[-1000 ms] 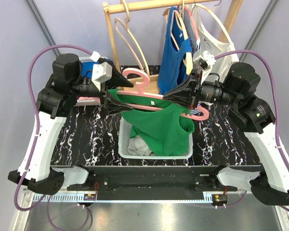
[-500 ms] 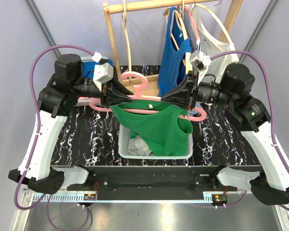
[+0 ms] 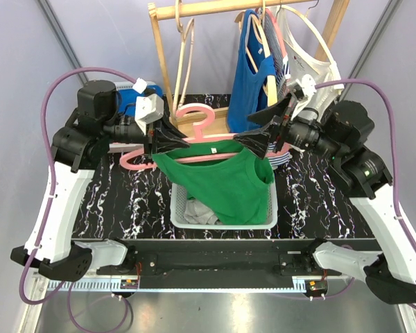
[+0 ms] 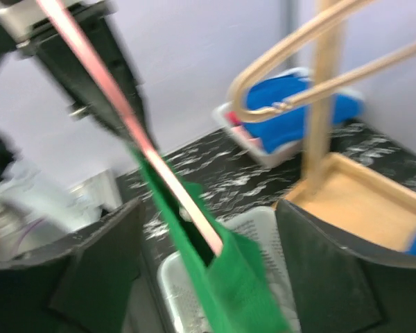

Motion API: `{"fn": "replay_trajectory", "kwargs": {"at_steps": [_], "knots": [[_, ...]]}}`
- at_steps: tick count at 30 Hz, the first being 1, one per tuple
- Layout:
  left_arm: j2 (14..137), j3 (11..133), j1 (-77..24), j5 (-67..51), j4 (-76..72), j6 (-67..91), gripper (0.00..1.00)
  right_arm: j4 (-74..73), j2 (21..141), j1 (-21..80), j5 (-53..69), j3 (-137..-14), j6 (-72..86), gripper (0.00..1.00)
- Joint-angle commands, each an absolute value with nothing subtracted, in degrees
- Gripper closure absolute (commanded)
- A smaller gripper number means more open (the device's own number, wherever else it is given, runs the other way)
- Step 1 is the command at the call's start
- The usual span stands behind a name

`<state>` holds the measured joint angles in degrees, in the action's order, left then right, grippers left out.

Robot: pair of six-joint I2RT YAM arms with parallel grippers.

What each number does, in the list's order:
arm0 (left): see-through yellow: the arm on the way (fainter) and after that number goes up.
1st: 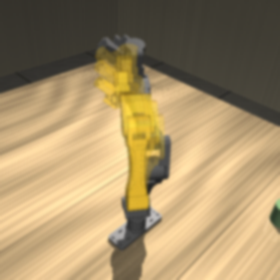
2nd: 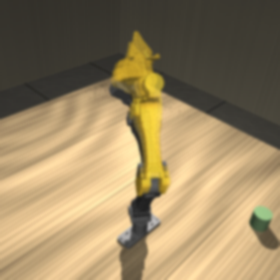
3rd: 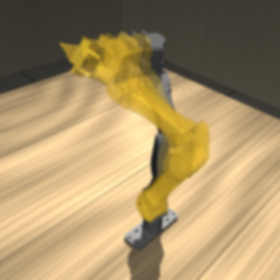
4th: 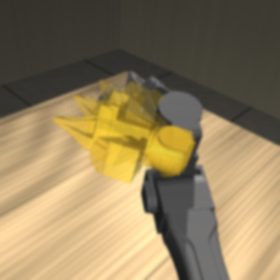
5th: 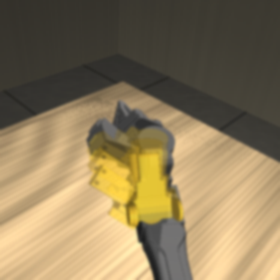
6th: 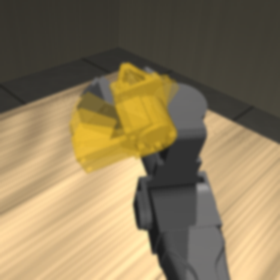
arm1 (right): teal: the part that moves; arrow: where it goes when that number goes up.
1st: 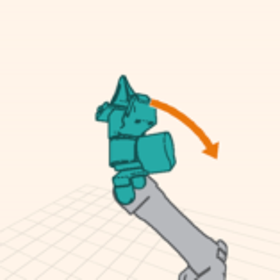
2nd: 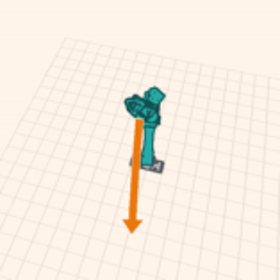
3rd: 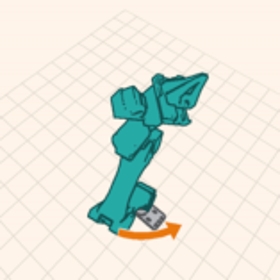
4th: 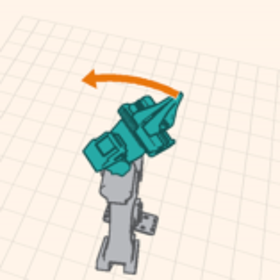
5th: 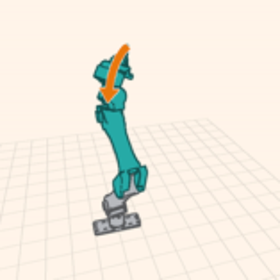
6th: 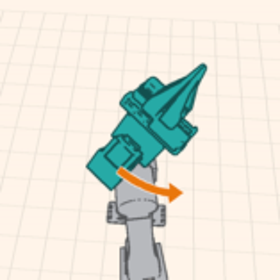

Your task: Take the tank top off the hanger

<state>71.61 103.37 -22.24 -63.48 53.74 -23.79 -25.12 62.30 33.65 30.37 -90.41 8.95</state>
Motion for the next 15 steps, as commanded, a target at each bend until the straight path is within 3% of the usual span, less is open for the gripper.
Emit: {"fn": "replay_trajectory", "kwargs": {"at_steps": [1, 5, 10, 15], "knots": [[69.1, 102.0, -22.0, -54.1, 52.1, -25.3, 0.98, -20.3, 56.3, 33.8, 12.2, -88.5, 6.3, 0.1], [67.8, 97.4, -22.0, -44.5, 48.9, -23.4, 1.0, -19.6, 52.7, 33.7, 6.2, -86.0, 4.7, 0.11], [66.8, 95.8, -22.1, -43.5, 48.6, -23.1, 1.0, -19.6, 50.8, 33.8, 9.5, -82.4, 8.3, 0.24], [66.7, 96.7, -22.1, -43.3, 48.5, -23.5, 1.0, -16.4, 49.6, 33.8, 14.2, -73.1, 15.3, 0.28]]}}
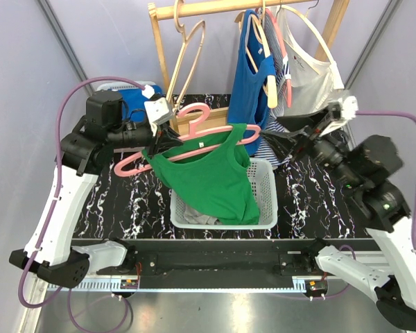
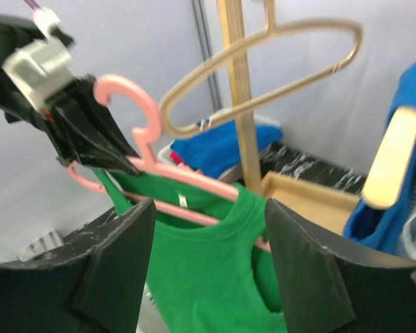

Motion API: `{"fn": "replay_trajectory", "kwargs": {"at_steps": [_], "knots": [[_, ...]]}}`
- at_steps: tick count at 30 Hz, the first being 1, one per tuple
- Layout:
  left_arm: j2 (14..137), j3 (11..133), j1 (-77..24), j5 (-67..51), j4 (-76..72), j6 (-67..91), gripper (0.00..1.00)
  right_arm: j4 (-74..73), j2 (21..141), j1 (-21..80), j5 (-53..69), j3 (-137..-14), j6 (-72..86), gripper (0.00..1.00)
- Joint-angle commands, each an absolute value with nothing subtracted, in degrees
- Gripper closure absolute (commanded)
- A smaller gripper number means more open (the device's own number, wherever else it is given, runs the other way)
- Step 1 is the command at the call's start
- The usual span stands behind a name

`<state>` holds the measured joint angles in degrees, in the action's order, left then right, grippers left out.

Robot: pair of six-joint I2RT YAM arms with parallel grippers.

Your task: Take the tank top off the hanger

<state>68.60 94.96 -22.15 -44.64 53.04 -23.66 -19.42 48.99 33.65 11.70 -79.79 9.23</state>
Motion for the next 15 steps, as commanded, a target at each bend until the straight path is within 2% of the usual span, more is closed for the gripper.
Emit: {"fn": "replay_trajectory", "kwargs": {"at_steps": [1, 6, 15], "knots": [[66.8, 96.8, -22.1, -43.9, 48.5, -23.5, 1.0, -15.6, 49.6, 33.8, 14.6, -71.3, 16.3, 0.29], [66.8, 97.4, -22.1, -45.4, 48.6, -22.8, 1.0, -9.2, 50.6, 33.8, 16.4, -62.7, 20.8, 0.31], [66.3, 98.1, -22.1, -48.0, 48.5, -21.5, 1.0, -0.6, 56.1, 33.8, 19.4, -61.3, 24.3, 0.33]]}}
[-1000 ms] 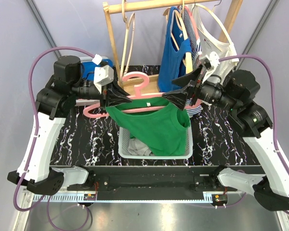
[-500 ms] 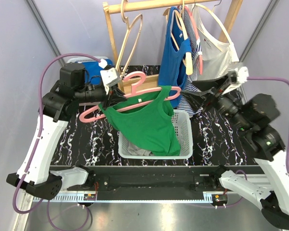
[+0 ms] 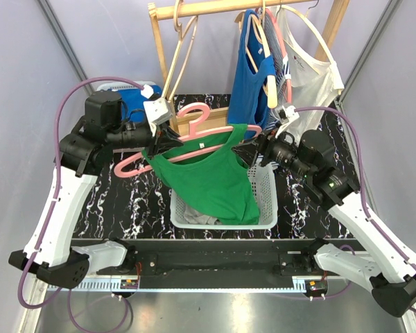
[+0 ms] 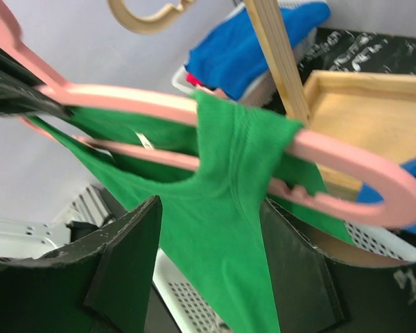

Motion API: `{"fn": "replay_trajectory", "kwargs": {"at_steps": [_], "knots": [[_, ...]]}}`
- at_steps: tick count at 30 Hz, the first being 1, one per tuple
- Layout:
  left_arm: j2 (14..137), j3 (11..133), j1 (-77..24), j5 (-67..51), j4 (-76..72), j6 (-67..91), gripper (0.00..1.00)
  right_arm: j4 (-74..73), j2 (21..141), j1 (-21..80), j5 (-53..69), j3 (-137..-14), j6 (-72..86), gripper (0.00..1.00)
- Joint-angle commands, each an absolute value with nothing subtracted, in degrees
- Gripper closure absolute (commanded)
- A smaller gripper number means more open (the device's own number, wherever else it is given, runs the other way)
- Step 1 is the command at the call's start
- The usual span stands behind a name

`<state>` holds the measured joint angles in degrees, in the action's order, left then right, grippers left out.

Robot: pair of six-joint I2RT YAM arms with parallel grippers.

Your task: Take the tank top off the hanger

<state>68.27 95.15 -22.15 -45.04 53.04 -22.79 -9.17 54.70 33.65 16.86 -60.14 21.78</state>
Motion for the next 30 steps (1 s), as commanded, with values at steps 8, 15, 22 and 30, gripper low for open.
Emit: {"fn": "replay_trajectory", "kwargs": {"at_steps": [8, 15, 22, 30], "knots": [[66.1, 98.4, -22.1, -49.5, 48.5, -20.8, 1.0, 0.8, 56.9, 33.8, 19.4, -60.9, 24.0, 0.34], [66.5, 99.3, -22.2, -50.4, 48.5, -20.7, 1.0, -2.8, 55.8, 33.8, 17.8, -61.0, 22.6, 0.28], [66.6, 99.5, -22.4, -51.2, 48.7, -20.7, 1.0, -4.4, 53.4, 33.8, 16.3, -58.8, 21.1, 0.26], [67.0, 99.9, -22.8, -51.9, 48.9, -20.4, 1.0, -1.6, 55.4, 33.8, 17.3, -59.3, 22.1, 0.3]]}}
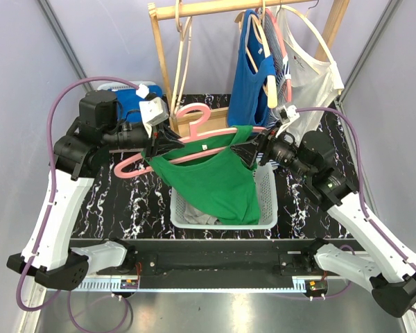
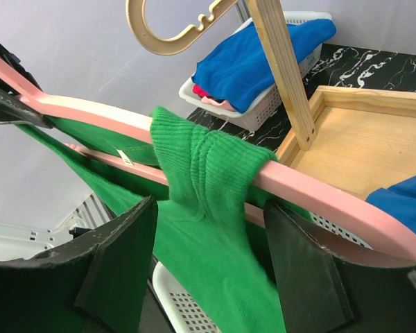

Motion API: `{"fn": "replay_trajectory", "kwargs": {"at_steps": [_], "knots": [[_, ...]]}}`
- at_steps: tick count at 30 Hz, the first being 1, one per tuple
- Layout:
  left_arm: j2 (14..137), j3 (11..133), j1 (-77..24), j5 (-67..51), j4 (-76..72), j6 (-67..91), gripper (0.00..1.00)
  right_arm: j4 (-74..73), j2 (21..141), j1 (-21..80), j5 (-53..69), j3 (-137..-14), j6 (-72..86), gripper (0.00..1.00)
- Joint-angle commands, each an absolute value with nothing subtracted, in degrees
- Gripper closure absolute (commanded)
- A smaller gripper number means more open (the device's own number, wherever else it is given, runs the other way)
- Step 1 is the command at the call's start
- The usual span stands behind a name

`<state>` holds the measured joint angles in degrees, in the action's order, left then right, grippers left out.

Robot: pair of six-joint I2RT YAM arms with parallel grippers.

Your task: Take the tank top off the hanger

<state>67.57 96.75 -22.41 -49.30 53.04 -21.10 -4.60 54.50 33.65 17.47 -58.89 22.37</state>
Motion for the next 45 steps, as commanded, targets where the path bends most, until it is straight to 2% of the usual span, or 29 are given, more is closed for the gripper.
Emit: {"fn": "replay_trajectory", "kwargs": {"at_steps": [1, 7, 10, 11, 13, 19, 27, 31, 40, 45], "knots": [[67.0, 99.9, -22.9, -51.9, 48.8, -20.4, 1.0, -0.7, 55.7, 33.8, 17.6, -59.5, 22.3, 0.31], [66.7, 100.0, -23.0, -52.0, 49.2, -20.1, 0.99, 3.8, 58.0, 33.8, 19.4, -60.7, 24.3, 0.42], [66.4, 99.4, -23.0, -51.7, 49.3, -20.6, 0.98, 4.3, 58.7, 33.8, 19.9, -61.6, 24.8, 0.67], [66.4, 99.1, -23.0, -51.5, 49.4, -20.8, 0.98, 4.1, 58.9, 33.8, 20.0, -61.9, 25.0, 0.86], [66.0, 98.7, -23.0, -50.6, 49.7, -21.2, 0.97, 3.4, 58.8, 33.7, 20.0, -62.5, 25.0, 0.92], [64.3, 95.9, -23.0, -47.3, 51.3, -24.7, 0.96, -3.8, 54.1, 33.8, 16.4, -64.8, 21.5, 0.93], [62.6, 93.3, -23.0, -45.4, 52.2, -27.5, 0.96, -13.8, 45.1, 33.8, 0.8, -63.8, 16.1, 0.88], [62.5, 93.3, -23.0, -45.5, 52.3, -27.3, 0.96, -18.3, 45.3, 33.7, -8.8, -63.6, 16.8, 0.94], [61.7, 94.7, -23.0, -47.5, 54.2, -29.0, 0.97, -27.5, 50.3, 31.3, -25.6, -66.4, 18.8, 0.96], [62.1, 97.1, -23.0, -50.0, 59.8, -32.7, 0.99, -30.6, 52.4, 26.5, -25.3, -70.2, 18.5, 0.97]]}}
